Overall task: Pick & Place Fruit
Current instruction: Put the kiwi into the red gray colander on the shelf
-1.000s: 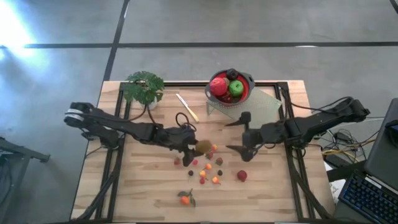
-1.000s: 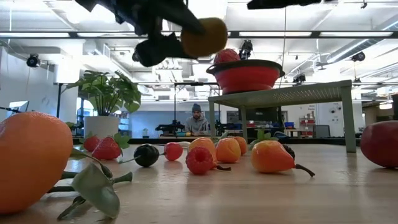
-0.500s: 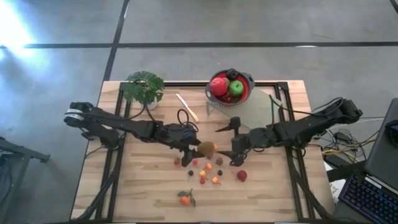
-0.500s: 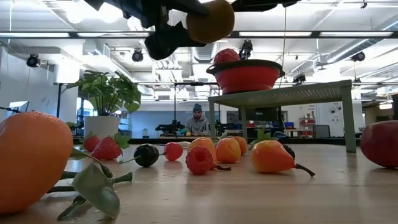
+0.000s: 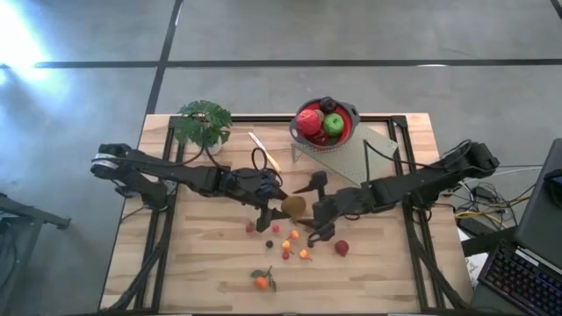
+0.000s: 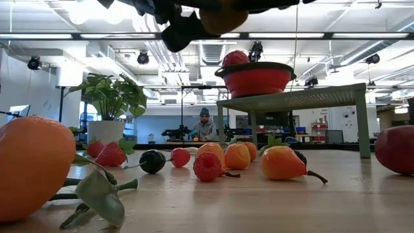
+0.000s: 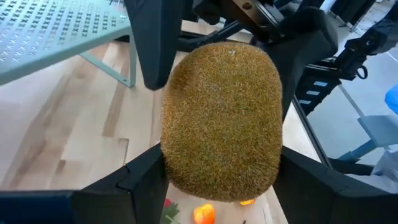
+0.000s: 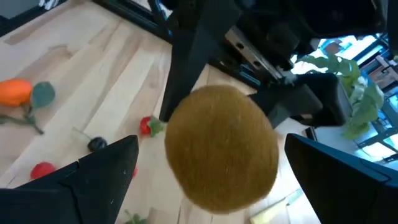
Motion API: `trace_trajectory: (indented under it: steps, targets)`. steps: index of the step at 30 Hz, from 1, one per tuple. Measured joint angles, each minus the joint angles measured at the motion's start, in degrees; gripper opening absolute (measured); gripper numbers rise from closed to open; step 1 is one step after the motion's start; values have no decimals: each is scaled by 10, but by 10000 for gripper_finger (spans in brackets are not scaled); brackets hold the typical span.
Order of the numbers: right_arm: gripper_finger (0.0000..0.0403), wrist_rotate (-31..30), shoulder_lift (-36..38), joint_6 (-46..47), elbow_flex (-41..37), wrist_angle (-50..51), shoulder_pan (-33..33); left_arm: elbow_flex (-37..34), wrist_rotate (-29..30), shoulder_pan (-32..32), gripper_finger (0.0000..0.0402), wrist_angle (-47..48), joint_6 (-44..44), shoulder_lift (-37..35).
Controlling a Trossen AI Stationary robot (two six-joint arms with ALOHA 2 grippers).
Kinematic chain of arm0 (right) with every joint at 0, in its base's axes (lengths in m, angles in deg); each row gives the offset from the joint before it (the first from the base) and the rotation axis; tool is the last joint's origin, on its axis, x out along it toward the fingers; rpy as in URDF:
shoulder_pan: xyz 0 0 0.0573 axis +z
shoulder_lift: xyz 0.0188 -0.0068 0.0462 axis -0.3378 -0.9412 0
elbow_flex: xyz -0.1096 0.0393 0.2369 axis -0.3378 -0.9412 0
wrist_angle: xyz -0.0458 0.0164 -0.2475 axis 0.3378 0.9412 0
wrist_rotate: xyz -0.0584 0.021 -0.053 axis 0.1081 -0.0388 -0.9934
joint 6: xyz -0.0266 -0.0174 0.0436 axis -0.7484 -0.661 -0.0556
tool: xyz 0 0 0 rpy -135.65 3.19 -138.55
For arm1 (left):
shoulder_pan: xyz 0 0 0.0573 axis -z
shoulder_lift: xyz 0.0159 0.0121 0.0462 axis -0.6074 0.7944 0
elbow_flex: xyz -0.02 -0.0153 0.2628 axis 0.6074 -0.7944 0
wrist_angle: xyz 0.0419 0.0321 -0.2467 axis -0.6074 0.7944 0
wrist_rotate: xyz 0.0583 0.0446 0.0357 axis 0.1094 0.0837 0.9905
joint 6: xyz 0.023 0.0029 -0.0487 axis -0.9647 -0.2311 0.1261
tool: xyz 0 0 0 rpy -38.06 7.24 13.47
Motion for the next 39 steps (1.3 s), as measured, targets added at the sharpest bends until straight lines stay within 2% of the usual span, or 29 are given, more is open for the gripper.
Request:
trace_trajectory:
  steps: [7,11,22,25,28,34,39]
  targets:
    - [399,-2,-7,-2,20,0,0,3,-5,-1,254,-1,0,0]
    - [378,-2,-7,3,20,2,0,3,-5,-1,254,-1,1,0]
    - [234,-2,-8,5,20,5,0,3,-7,-1,254,-2,2,0]
    - [206,-2,-8,5,20,6,0,3,-7,-1,254,-2,3,0]
    - [200,-2,-8,5,20,7,0,3,-6,-1,254,-2,4,0]
    - [225,-2,-8,10,20,8,0,3,-5,-1,254,-2,7,0]
    - [226,-2,-8,14,20,8,0,3,-4,-1,261,6,14,0]
